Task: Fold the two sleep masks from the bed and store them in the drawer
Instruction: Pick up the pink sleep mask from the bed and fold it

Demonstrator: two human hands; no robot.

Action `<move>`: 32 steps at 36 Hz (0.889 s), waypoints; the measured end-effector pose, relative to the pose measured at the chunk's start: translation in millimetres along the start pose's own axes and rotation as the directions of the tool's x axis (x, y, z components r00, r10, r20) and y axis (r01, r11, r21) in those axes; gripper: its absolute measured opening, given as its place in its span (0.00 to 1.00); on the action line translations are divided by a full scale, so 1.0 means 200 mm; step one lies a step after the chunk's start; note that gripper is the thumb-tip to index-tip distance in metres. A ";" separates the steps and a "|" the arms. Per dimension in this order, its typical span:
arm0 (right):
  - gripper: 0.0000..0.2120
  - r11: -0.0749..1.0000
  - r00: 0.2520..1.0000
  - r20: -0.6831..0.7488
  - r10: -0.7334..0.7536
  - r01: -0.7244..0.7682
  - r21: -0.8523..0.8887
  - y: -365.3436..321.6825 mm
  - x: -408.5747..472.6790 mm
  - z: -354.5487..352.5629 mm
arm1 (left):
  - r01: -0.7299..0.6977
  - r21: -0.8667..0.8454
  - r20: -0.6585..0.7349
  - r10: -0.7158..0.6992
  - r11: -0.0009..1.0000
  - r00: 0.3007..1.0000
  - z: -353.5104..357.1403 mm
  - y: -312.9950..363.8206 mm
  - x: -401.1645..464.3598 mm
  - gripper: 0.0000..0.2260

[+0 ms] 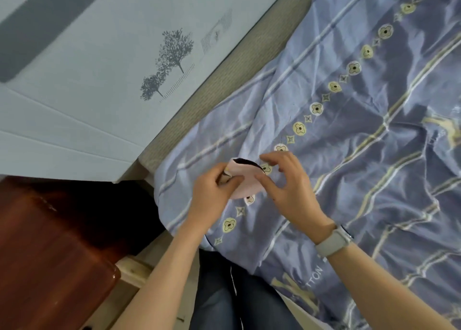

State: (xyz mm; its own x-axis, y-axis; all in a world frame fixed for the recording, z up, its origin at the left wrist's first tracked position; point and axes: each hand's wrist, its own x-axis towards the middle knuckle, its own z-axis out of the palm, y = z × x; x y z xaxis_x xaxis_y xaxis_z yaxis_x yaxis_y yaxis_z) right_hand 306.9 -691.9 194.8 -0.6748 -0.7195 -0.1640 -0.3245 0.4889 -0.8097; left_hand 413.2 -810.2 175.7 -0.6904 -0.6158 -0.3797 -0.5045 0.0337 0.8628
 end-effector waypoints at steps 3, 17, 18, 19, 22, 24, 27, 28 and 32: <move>0.20 0.990 0.993 0.023 0.118 -0.119 0.072 0.04 -0.03 -0.03 | 0.139 -0.210 -0.038 -0.150 0.968 0.988 -0.04 -0.01 0.00 0.04; 0.01 0.915 0.955 0.118 0.273 -0.296 0.276 -0.02 -0.09 0.05 | 0.275 -0.485 0.033 -0.297 0.830 0.954 -0.07 -0.01 -0.10 0.05; 0.02 0.915 0.955 0.116 0.273 -0.295 0.276 -0.02 -0.09 0.06 | 0.264 -0.476 0.010 -0.295 0.839 0.955 -0.06 0.00 -0.11 0.06; 0.03 0.917 0.955 0.118 0.272 -0.295 0.270 -0.03 -0.10 0.06 | 0.256 -0.471 -0.026 -0.303 0.844 0.953 -0.05 0.01 -0.12 0.09; 0.05 0.915 0.955 0.133 0.266 -0.294 0.277 -0.03 -0.13 0.07 | 0.223 -0.416 -0.177 -0.319 0.881 0.931 -0.01 0.03 -0.13 0.14; 0.06 0.914 0.957 0.132 0.259 -0.287 0.287 -0.03 -0.15 0.07 | 0.198 -0.344 -0.241 -0.290 0.918 0.926 0.01 0.02 -0.13 0.14; 0.06 0.919 0.963 0.119 0.242 -0.267 0.290 -0.04 -0.17 0.07 | 0.106 -0.160 -0.337 -0.155 0.981 0.929 0.04 0.00 -0.13 0.15; 0.06 0.918 0.963 0.120 0.242 -0.267 0.293 -0.04 -0.17 0.07 | 0.075 -0.096 -0.369 -0.105 0.993 0.924 0.05 0.00 -0.14 0.14; 0.08 0.919 0.952 0.233 0.199 -0.264 0.293 -0.02 -0.19 0.06 | -0.011 0.055 -0.440 0.034 0.998 0.898 0.08 0.00 -0.16 0.09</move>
State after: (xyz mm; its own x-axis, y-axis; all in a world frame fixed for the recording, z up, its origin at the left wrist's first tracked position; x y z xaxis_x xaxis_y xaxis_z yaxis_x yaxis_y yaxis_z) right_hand 342.1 -673.0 198.1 -0.5521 -0.7027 -0.4487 0.0744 0.4945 -0.8660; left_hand 426.1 -777.9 182.1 -0.4086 -0.8977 -0.1650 -0.5248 0.0832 0.8471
